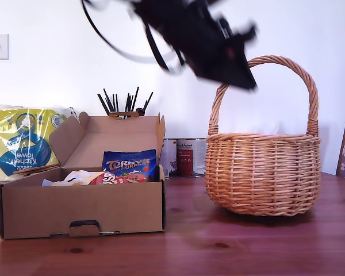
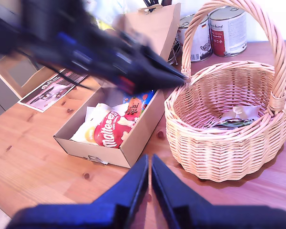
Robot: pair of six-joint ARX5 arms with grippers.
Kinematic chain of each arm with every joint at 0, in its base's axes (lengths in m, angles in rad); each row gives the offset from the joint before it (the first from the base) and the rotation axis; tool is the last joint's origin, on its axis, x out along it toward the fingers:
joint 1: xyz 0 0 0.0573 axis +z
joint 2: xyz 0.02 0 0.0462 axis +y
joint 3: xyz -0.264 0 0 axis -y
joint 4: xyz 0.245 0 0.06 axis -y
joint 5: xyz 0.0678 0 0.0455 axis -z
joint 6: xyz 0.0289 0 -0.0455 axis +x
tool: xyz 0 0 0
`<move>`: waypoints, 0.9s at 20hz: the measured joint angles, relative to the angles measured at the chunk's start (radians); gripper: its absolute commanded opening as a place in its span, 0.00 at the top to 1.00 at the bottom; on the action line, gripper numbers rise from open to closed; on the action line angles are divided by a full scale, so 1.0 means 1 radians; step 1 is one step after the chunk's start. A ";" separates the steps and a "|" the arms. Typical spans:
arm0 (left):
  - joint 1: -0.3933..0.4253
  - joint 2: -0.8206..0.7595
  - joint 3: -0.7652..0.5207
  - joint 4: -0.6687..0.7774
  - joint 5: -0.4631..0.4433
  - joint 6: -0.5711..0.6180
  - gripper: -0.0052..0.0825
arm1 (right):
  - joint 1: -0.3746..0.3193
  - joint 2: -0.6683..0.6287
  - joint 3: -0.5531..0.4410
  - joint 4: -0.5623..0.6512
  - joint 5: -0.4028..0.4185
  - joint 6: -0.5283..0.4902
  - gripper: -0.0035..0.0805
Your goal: Move the bags of Easter eggs from the cardboard box on the left into the woven basket on the right side.
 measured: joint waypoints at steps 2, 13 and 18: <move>0.011 -0.116 0.002 -0.094 0.000 -0.009 0.96 | 0.000 0.000 0.000 0.000 0.000 0.000 0.97; 0.107 -0.372 -0.382 -0.109 -0.082 -0.045 0.96 | 0.000 0.000 0.000 0.000 0.029 -0.001 0.97; 0.251 -0.568 -0.588 -0.100 -0.143 -0.073 0.96 | 0.000 0.000 0.000 0.000 0.031 -0.001 0.97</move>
